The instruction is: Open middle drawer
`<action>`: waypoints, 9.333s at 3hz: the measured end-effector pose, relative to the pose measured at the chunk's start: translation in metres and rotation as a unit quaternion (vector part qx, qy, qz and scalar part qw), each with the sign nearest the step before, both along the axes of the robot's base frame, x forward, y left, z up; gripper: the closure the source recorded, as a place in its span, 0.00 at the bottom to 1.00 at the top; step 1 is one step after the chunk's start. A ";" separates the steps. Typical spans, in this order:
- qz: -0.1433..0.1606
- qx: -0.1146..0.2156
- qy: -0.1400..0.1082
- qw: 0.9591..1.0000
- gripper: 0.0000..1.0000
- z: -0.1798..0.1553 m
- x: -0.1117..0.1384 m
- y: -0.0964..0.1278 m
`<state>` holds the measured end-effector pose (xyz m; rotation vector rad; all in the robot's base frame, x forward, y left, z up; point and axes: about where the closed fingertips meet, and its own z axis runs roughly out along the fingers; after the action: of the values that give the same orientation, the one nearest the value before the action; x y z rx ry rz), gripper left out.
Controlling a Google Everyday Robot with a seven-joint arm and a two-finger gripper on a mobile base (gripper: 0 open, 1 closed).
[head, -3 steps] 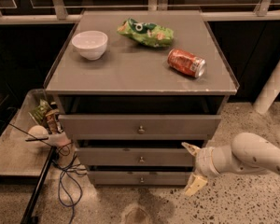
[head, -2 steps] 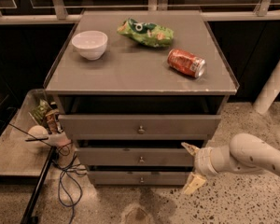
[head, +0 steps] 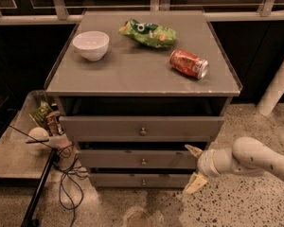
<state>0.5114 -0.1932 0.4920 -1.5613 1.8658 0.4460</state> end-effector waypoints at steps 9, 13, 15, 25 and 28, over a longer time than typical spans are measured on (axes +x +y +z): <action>-0.035 0.070 -0.021 0.997 0.00 -0.081 0.074 0.011; -0.035 0.070 -0.021 0.997 0.87 -0.081 0.074 0.011; -0.035 0.070 -0.021 0.997 1.00 -0.081 0.074 0.011; 0.011 0.085 -0.087 0.993 0.00 -0.011 -0.004 0.051; -0.005 0.102 -0.090 0.991 0.00 -0.025 0.021 0.050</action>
Offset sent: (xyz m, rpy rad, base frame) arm 0.0431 -0.0342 -0.0678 0.3559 0.0692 -0.1198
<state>0.5322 -0.1435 0.4671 -1.4068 1.6363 0.4601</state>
